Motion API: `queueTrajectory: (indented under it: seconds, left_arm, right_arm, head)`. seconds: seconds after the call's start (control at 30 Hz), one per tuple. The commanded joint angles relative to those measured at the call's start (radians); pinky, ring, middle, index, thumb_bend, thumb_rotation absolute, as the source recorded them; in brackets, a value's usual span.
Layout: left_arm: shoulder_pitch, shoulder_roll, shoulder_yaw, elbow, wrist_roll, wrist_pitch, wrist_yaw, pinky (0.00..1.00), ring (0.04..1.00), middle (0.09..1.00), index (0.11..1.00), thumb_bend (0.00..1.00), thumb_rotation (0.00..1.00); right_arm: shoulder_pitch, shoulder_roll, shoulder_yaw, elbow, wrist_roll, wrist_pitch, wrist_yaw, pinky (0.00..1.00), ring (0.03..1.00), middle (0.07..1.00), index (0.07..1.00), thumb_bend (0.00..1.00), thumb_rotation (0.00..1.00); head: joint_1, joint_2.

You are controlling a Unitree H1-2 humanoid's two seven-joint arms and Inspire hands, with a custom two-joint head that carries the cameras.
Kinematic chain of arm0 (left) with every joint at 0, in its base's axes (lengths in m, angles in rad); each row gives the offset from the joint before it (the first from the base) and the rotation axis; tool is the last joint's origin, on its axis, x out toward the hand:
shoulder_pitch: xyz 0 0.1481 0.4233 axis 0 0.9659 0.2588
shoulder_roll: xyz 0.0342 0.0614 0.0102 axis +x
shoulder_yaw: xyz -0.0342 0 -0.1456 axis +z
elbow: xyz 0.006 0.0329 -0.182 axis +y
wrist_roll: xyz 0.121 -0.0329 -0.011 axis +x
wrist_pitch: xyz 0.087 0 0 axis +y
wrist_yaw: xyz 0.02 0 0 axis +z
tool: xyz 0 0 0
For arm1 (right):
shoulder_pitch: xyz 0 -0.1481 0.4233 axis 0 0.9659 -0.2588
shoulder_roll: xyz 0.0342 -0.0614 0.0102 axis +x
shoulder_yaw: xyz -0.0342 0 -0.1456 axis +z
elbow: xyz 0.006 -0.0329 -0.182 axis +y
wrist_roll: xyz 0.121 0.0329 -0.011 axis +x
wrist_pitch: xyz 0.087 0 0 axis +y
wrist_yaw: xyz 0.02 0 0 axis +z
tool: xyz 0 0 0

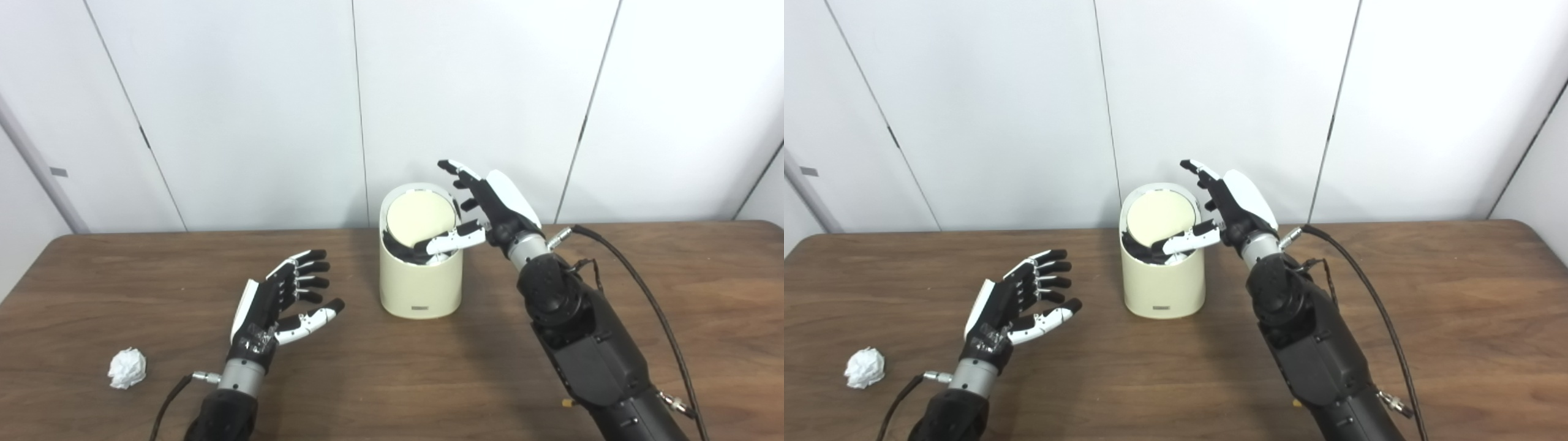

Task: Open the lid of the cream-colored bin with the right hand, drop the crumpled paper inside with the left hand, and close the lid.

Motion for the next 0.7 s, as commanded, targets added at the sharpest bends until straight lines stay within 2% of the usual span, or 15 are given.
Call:
queueTrajectory:
  seconds: [0.0, 0.27, 0.53, 0.67]
  left_arm:
    - [-0.029, 0.002, 0.007, -0.036, -0.005, -0.022, 0.010, 0.62, 0.695, 0.760, 0.795, 0.63, 0.04]
    - [-0.033, 0.004, 0.007, -0.035, -0.001, -0.018, 0.009, 0.63, 0.698, 0.758, 0.793, 0.64, 0.06]
    - [-0.037, 0.004, 0.007, -0.036, -0.011, -0.020, 0.004, 0.61, 0.692, 0.756, 0.787, 0.64, 0.05]
    - [-0.038, 0.006, 0.006, -0.034, -0.004, -0.022, 0.007, 0.65, 0.695, 0.754, 0.785, 0.64, 0.06]
  right_arm:
    - [-0.052, -0.007, 0.004, -0.012, -0.024, 0.002, -0.006, 0.73, 0.886, 0.930, 0.919, 0.91, 0.29]
    - [-0.058, -0.011, 0.013, -0.012, -0.034, 0.028, 0.001, 0.76, 0.899, 0.934, 0.927, 0.89, 0.29]
    - [-0.066, -0.015, 0.029, 0.010, -0.040, 0.024, -0.003, 0.74, 0.894, 0.933, 0.924, 0.89, 0.28]
    - [-0.075, -0.016, 0.032, 0.024, -0.039, 0.025, -0.006, 0.73, 0.893, 0.932, 0.919, 0.88, 0.27]
  head:
    - [0.000, 0.001]
    - [0.000, 0.002]
    - [0.001, 0.004]
    - [0.001, 0.004]
